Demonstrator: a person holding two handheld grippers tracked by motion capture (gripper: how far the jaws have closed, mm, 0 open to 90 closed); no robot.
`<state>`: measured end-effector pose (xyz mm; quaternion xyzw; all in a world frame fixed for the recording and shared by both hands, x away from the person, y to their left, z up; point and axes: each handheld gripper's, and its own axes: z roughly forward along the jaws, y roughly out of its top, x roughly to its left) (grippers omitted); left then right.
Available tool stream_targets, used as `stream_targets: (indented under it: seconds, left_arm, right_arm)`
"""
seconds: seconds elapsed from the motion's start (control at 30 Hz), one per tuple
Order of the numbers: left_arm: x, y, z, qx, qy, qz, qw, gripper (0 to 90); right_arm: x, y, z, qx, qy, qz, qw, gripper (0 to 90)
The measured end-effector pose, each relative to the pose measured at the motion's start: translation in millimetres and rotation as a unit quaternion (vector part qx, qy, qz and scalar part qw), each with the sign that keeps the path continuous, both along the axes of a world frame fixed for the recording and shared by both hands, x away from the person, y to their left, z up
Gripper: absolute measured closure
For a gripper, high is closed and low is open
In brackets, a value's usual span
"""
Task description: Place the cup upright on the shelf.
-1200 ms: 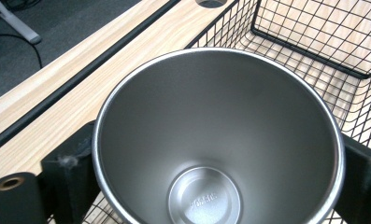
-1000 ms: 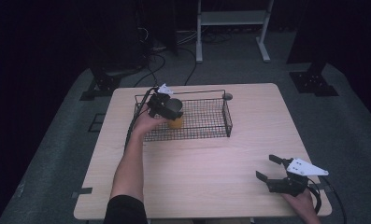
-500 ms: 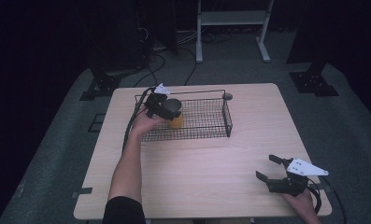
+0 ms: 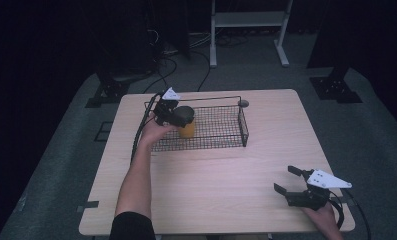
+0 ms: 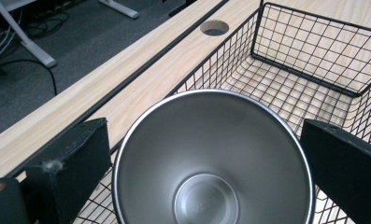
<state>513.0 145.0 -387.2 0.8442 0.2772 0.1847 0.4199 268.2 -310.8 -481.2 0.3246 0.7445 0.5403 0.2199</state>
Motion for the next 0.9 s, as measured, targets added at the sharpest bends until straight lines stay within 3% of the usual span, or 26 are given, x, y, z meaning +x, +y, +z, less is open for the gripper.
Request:
stream_targets:
  seconds: [0.6, 0.8, 0.9]
  left_arm:
    - [-17.0, 6.4, 23.6, -0.041, -0.044, -0.008, 0.9981, 2.3]
    - [-22.8, 9.2, 26.2, -0.05, -0.038, -0.013, 0.9979, 2.3]
    - [-27.2, 10.3, 26.9, -0.055, -0.045, -0.012, 0.9974, 2.3]
  right_arm:
    - [0.0, 0.4, 0.1, -0.002, 0.0, 0.001, 1.0, 13.6]
    - [0.1, 0.6, 0.0, -0.004, 0.0, 0.0, 1.0, 13.6]
    - [0.0, 0.8, 0.1, -0.004, 0.0, 0.0, 1.0, 13.6]
